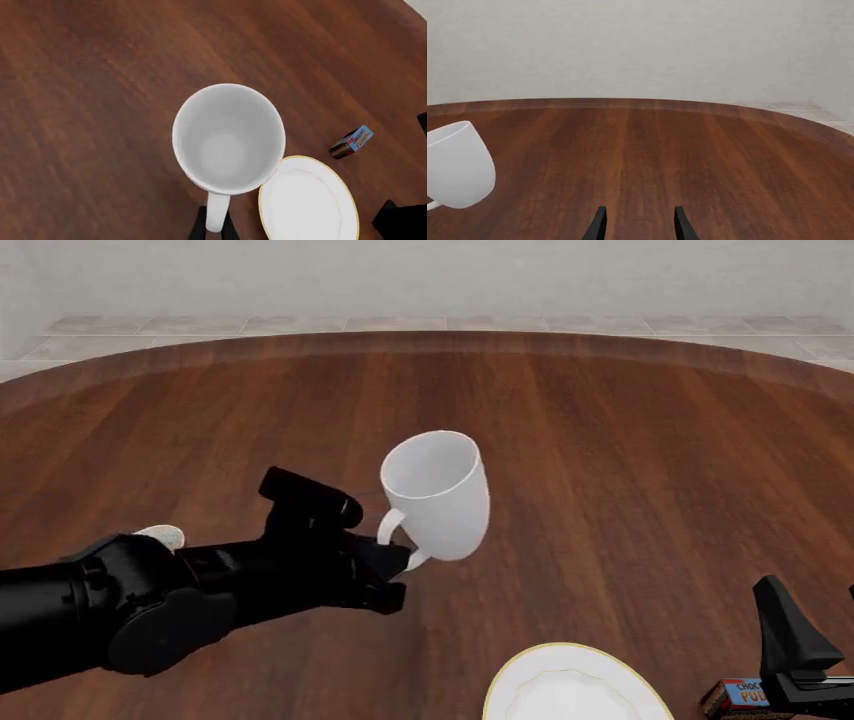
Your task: Put the white mug on the plate.
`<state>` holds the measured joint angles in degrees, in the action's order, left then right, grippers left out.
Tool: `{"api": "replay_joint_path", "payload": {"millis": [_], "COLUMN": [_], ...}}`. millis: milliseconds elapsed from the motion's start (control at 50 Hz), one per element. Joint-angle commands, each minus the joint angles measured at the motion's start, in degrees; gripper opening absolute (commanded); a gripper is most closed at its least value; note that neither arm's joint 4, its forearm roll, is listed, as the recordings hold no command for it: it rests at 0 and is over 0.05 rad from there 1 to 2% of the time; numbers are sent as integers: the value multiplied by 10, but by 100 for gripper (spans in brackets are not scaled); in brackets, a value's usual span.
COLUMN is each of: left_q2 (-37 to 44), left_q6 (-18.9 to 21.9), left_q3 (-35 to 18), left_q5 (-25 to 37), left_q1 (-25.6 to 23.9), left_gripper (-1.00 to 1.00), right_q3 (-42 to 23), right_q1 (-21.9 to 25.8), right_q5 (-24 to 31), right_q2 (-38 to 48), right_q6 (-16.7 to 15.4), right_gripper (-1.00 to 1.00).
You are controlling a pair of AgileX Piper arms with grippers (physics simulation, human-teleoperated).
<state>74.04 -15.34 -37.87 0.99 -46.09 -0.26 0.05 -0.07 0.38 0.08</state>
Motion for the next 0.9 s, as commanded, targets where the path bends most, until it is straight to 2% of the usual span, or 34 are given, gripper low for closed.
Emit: {"api": "replay_joint_path", "payload": {"millis": [20,280,500,900], "left_q2": [-12,5,20,26], "left_q6": [-11,-11,-29,-28], "left_q3": [-6,-24,-30,-40], "left_q5": [7,8,0,3], "left_q1": [-24,-62,-92,-112], "left_gripper": [-100,-100,-100,-100], "right_q3": [0,0,0,0], "right_q1": [-1,-1,-1,-1], "right_q5": [-1,-1,-1,-1], "right_q2": [1,1,1,1], "right_q6": [-1,-1,-1,-1], "right_gripper": [100,100,100,100]}}
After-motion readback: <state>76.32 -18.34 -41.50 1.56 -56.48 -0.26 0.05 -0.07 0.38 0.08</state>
